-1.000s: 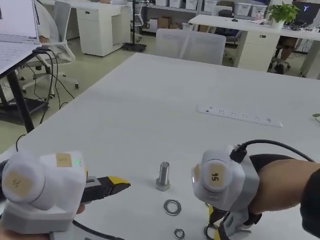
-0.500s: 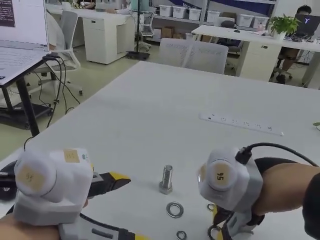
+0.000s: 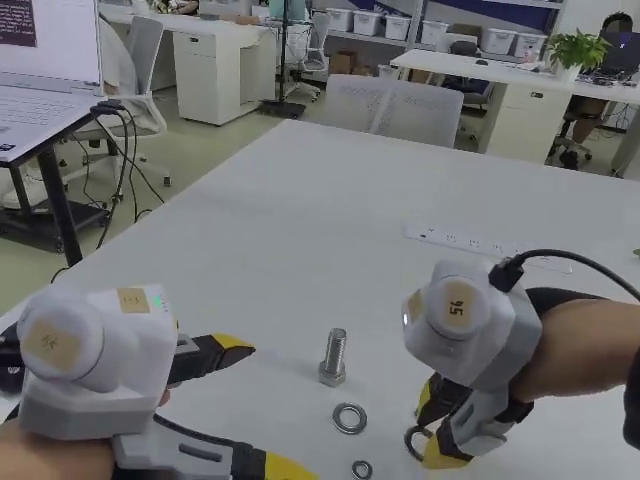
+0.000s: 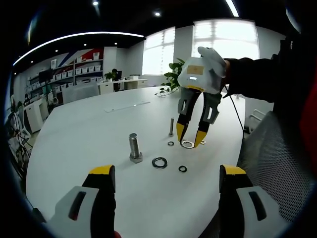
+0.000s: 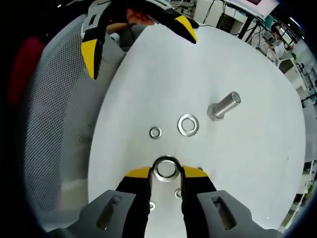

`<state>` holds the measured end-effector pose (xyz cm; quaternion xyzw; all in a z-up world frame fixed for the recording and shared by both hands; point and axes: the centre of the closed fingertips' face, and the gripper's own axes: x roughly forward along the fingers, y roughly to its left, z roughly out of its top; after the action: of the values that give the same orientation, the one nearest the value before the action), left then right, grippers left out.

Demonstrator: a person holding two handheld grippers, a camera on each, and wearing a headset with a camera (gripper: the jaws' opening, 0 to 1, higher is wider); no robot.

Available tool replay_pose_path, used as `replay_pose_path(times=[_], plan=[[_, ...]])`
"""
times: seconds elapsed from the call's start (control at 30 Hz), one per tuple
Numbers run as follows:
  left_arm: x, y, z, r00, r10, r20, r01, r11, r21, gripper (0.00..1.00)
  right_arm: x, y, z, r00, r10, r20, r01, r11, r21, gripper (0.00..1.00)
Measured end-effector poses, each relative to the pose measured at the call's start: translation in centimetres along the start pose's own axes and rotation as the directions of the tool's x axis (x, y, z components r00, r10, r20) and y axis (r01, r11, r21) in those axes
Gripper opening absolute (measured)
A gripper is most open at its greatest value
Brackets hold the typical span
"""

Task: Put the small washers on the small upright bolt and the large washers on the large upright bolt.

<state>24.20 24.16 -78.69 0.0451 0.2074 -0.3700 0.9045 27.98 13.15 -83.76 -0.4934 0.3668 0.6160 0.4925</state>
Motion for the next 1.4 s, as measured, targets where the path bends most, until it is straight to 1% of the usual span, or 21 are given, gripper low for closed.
replay_pose_path(times=[0.1, 0.13, 0.27, 0.43, 0.73, 0.97, 1.1, 1.2, 1.4], plan=[[-0.1, 0.1, 0.1, 0.9999, 0.01, 0.007, -0.01, 1.0, 0.001, 0.86, -0.6, -0.3, 0.6, 0.9999, -0.007, 0.009, 0.007, 1.0, -0.008, 0.23], [-0.2, 0.2, 0.2, 0.9998, 0.016, 0.011, -0.016, 1.0, 0.0, 0.86, -0.9, -0.5, 0.9, 0.9997, -0.018, 0.015, 0.018, 1.0, -0.017, 0.23], [-0.3, 0.4, 0.3, 0.9994, 0.028, 0.02, -0.028, 1.0, -0.002, 0.86, -1.5, -0.9, 1.6, 0.9992, -0.026, 0.031, 0.026, 0.999, -0.022, 0.23], [-0.3, 0.6, 0.5, 0.9989, 0.039, 0.027, -0.039, 0.999, -0.002, 0.86, -2.2, -1.6, 2.3, 0.9988, -0.036, 0.033, 0.037, 0.999, -0.035, 0.23], [-0.4, 0.7, 0.6, 0.9981, 0.049, 0.037, -0.049, 0.999, -0.003, 0.86, -3.6, -3.2, 3.9, 0.9974, -0.06, 0.04, 0.063, 0.996, -0.065, 0.23], [-0.5, 0.8, 0.5, 0.9978, 0.054, 0.039, -0.054, 0.999, -0.004, 0.86, -4.7, -4.7, 5.6, 0.9953, -0.087, 0.044, 0.091, 0.99, -0.105, 0.23], [-0.6, 1.0, 0.5, 0.9971, 0.064, 0.042, -0.064, 0.998, -0.01, 0.86, -5.0, -5.5, 6.4, 0.9948, -0.093, 0.044, 0.097, 0.988, -0.122, 0.23], [-0.7, 1.2, 0.5, 0.9961, 0.076, 0.045, -0.075, 0.997, -0.014, 0.85, -5.2, -5.8, 7.3, 0.9943, -0.092, 0.054, 0.099, 0.986, -0.138, 0.23], [-1.0, 1.8, 0.5, 0.9937, 0.101, 0.048, -0.101, 0.995, -0.019, 0.85, -5.0, -6.1, 8.0, 0.9948, -0.085, 0.056, 0.093, 0.983, -0.159, 0.23]])
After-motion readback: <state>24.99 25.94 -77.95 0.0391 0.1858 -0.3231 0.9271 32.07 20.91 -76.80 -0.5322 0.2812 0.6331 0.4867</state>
